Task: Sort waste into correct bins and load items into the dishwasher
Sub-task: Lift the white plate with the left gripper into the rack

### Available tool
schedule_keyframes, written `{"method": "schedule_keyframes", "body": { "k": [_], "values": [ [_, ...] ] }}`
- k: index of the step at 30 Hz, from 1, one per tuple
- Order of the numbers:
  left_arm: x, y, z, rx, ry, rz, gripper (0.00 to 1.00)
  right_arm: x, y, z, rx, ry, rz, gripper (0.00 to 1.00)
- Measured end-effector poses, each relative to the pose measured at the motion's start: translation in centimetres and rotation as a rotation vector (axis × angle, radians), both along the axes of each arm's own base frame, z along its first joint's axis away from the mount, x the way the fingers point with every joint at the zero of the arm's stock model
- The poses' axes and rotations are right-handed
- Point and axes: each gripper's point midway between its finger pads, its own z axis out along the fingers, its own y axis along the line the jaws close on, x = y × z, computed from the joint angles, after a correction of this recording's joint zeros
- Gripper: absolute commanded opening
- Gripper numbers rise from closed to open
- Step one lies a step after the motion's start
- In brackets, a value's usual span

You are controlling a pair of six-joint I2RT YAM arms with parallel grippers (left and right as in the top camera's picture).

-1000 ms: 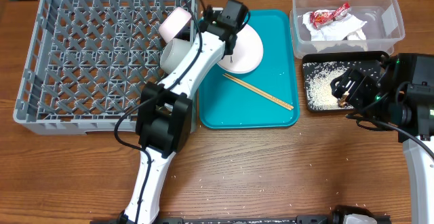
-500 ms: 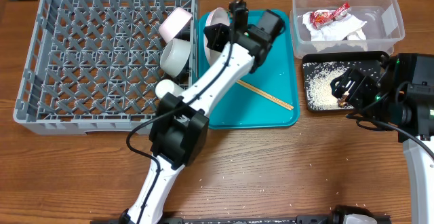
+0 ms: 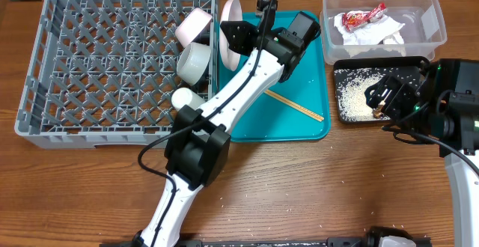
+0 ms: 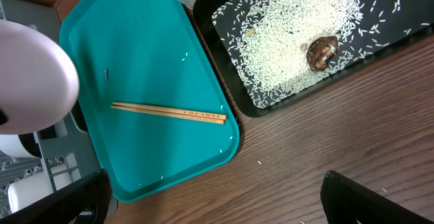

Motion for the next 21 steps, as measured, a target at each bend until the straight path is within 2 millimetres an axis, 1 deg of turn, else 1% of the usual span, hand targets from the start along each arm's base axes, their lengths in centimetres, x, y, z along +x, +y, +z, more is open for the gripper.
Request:
{"method": "schedule_keyframes", "body": {
  "k": [2,4,8,12,14,17,19,20,21],
  "values": [
    [-0.3,0.2,1.6,-0.019,-0.027,0.000,0.04,0.0,0.0,0.0,0.000,0.001,0.000,1.00],
    [-0.8,0.6,3.7,-0.049,-0.061,-0.001,0.04,0.0,0.0,0.0,0.000,0.000,0.000,1.00],
    [-1.5,1.2,6.8,-0.119,-0.105,-0.014,0.04,0.0,0.0,0.0,0.000,0.000,0.000,1.00],
    [-2.5,2.9,10.3,-0.172,-0.149,-0.011,0.04,0.0,0.0,0.0,0.000,0.001,0.000,1.00],
    [-2.9,4.7,12.3,-0.188,-0.177,0.009,0.04,0.0,0.0,0.0,0.000,0.001,0.000,1.00],
    [-3.1,7.9,14.2,-0.200,-0.208,0.061,0.04,0.0,0.0,0.0,0.001,0.001,0.000,1.00],
    [-3.0,10.4,14.8,-0.201,-0.224,0.110,0.04,0.0,0.0,0.0,0.000,0.001,0.001,1.00],
    [-2.8,11.9,14.9,-0.198,-0.229,0.143,0.04,0.0,0.0,0.0,0.000,0.000,-0.001,1.00],
    [-2.7,13.0,14.8,-0.195,-0.230,0.165,0.04,0.0,0.0,0.0,0.001,0.000,0.000,1.00]
  ]
}}
